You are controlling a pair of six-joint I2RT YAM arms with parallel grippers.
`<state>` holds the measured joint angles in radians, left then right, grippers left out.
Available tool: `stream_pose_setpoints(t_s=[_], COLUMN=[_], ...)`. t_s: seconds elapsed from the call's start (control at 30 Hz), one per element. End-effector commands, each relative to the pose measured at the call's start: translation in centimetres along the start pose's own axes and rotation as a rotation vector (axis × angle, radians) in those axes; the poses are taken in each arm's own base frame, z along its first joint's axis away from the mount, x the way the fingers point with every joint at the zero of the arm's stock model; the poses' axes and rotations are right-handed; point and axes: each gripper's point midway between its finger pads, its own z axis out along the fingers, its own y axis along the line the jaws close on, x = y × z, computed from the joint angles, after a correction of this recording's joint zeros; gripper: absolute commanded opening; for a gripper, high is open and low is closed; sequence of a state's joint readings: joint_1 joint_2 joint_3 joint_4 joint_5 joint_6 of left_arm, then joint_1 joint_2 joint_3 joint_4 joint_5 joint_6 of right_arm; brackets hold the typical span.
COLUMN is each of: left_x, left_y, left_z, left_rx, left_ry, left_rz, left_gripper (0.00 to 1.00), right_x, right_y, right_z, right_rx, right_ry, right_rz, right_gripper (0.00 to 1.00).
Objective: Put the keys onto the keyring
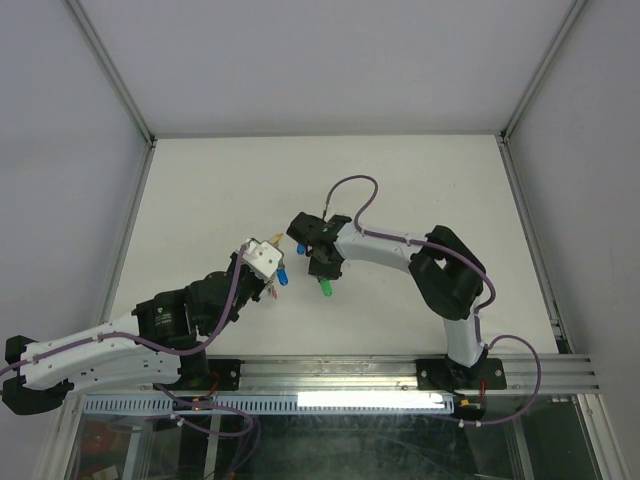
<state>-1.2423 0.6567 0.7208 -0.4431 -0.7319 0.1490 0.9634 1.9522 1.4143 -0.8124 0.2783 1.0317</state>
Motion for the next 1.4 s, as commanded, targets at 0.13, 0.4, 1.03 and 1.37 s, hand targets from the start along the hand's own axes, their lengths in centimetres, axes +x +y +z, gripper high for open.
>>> stream_pose_setpoints(t_s=[0.13,0.4,1.03,1.37], left_x=[-1.4,-1.4,-1.2,-3.2], left_y=[0.2,0.2,-1.1,-3.0], left_z=[0.0,-0.1,0.7,1.1], left_rx=[-0.002,0.003,0.04,0.144], left_ry=[-0.05,-0.053,-0.042,-0.094], left_rz=[-0.027,-0.026,-0.003,0.03], left_gripper=[0.0,0.0,0.0,0.0], right_x=[-0.9,-0.8,-3.6,-5.1], right_y=[1.8,1.6,0.2,-3.4], right_z=[-0.1,-0.2,-7.3,-13.9], right_rx=[-0.043,-0.035,-0.288,-0.506], right_ry=[-0.018,-0.012,-0.127,-0.198], right_rz=[0.006,-0.005,-0.188,-0.219], right_gripper=[0.29,0.16,0.0,0.0])
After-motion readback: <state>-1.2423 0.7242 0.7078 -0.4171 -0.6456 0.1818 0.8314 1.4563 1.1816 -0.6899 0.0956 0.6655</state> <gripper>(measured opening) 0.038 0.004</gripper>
